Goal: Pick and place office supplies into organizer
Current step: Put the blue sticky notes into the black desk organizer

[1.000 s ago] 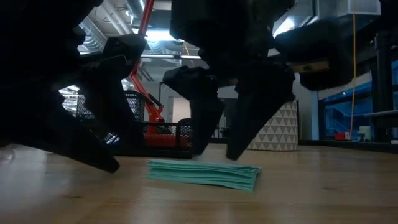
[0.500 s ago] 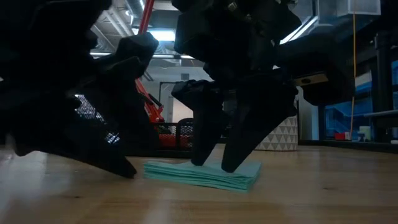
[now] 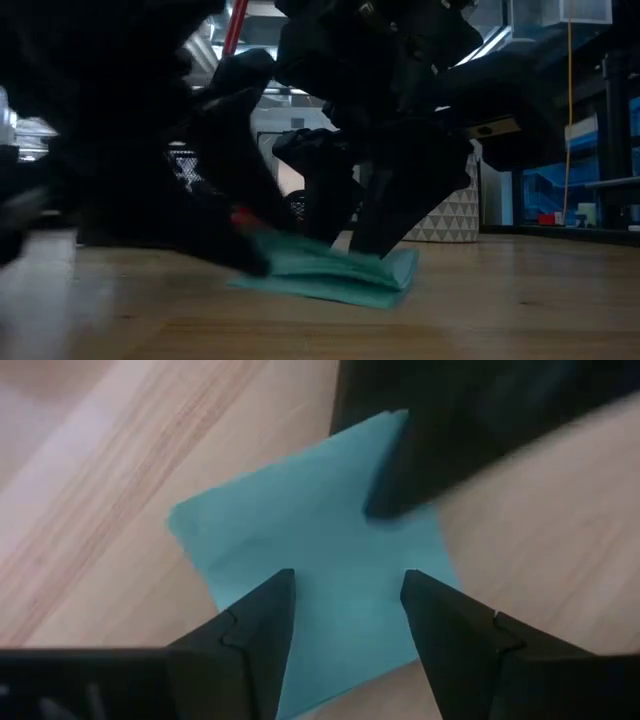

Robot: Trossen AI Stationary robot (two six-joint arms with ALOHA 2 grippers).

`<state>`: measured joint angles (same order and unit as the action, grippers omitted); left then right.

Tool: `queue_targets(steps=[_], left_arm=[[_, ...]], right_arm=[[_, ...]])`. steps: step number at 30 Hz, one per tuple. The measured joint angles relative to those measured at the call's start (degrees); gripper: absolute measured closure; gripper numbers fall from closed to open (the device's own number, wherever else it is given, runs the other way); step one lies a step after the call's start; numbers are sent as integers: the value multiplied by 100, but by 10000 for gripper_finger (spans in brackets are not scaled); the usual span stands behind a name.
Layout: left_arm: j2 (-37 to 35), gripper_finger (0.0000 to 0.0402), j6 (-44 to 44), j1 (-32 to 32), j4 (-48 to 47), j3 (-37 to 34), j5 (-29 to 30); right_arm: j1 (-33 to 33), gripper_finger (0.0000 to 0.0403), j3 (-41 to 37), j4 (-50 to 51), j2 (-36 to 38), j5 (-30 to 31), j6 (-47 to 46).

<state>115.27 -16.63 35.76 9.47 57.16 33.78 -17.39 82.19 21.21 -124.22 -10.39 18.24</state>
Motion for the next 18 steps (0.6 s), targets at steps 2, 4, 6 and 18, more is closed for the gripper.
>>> queue_targets(steps=[2,4,6,18], left_arm=[[7,267,-77,-44,4,65,151],[13,271,-95,-87,-6,103,223],[17,274,-85,-116,-14,120,255],[8,309,95,-91,-27,140,-55]], right_arm=[[0,209,0,-17,-1,-9,0],[4,209,0,-33,-2,-51,0],[4,209,0,-37,-4,-89,0],[4,209,0,41,-4,-111,2]])
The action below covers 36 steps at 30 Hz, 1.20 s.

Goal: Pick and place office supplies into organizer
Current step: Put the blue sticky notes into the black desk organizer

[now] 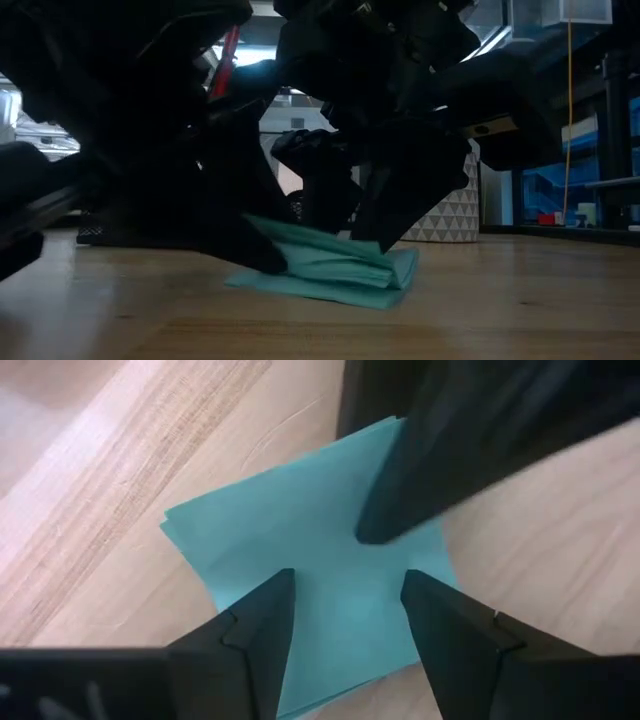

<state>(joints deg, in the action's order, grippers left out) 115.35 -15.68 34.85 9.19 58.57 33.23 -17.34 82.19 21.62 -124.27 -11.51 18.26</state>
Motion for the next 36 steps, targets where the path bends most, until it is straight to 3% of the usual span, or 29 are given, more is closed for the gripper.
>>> queue_targets(steps=[26,36], left_arm=[[11,320,583,-162,421,138,-155],[-2,324,258,-156,-368,151,29]], right_arm=[[-2,209,-2,-69,-2,-17,2],[-4,209,-2,-54,-2,-15,-2]])
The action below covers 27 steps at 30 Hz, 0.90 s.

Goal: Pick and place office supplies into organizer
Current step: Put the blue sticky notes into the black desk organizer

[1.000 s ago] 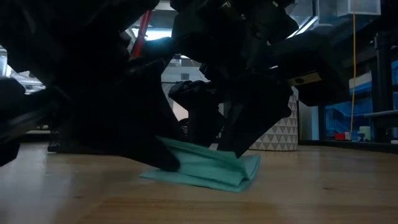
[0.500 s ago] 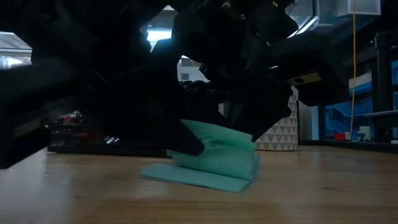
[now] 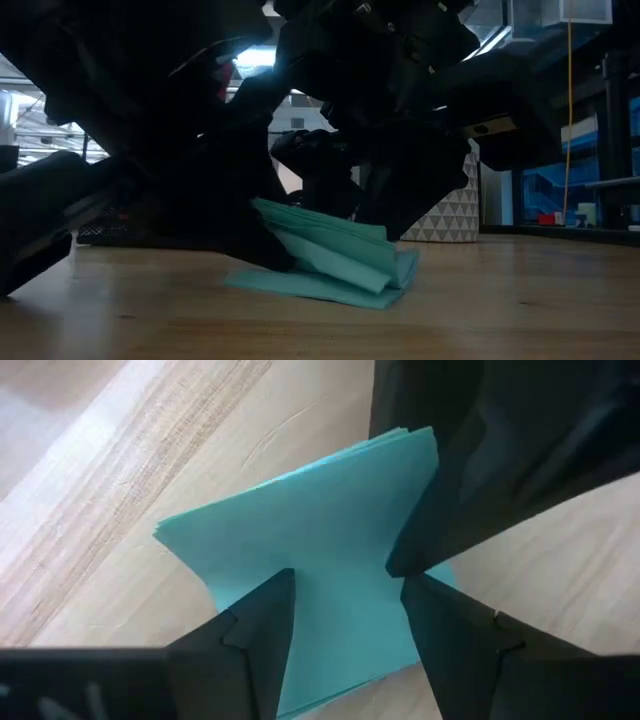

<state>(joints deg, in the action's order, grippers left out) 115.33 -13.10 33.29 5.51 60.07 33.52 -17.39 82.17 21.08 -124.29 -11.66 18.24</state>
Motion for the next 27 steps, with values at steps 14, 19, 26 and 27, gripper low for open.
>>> queue_targets(steps=[14,19,26,27], left_arm=[[-7,332,183,157,448,-2,28],[-7,336,186,96,543,-2,63],[-7,336,145,-18,969,-2,21],[-7,336,144,-17,965,-2,26]], right_arm=[[0,209,-2,-26,0,0,5],[0,209,-2,-33,0,0,4],[0,209,-2,-37,0,2,4],[2,209,-2,-37,0,0,4]])
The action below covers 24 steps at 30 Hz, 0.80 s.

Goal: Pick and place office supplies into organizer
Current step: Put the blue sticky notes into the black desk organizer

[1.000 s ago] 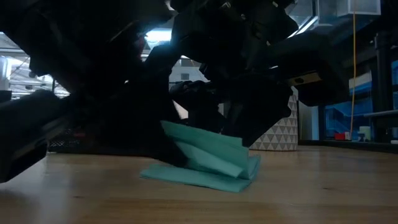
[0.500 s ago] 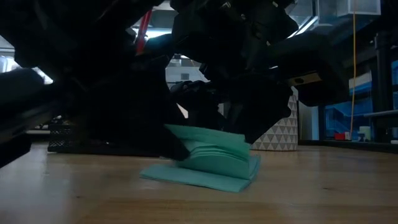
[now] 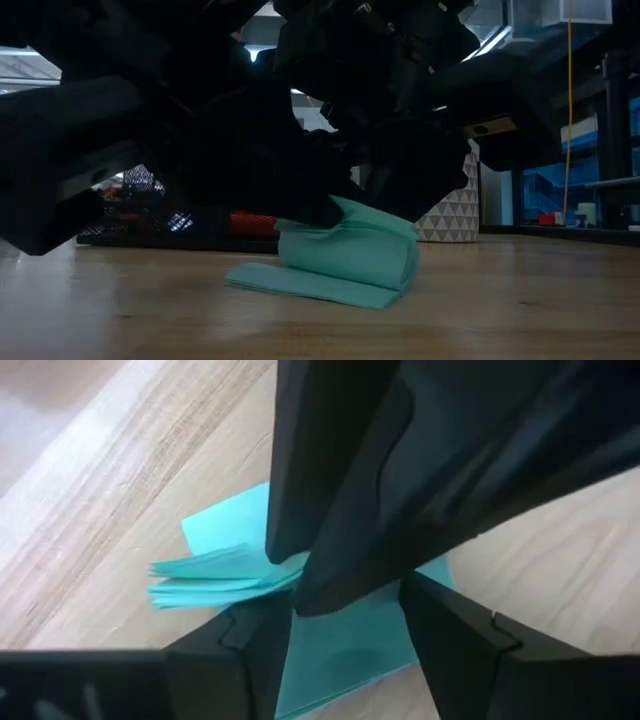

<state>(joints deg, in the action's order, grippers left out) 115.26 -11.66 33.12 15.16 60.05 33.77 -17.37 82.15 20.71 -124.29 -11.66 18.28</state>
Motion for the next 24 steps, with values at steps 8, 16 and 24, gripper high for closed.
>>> queue_targets(steps=[8,16,24], left_arm=[[0,336,63,13,60,0,-54],[0,336,297,15,129,0,-177],[0,336,348,21,-466,0,-288]], right_arm=[[-2,209,0,-4,0,12,16],[-2,209,0,-4,0,18,4],[-2,209,2,12,0,-1,-24]])
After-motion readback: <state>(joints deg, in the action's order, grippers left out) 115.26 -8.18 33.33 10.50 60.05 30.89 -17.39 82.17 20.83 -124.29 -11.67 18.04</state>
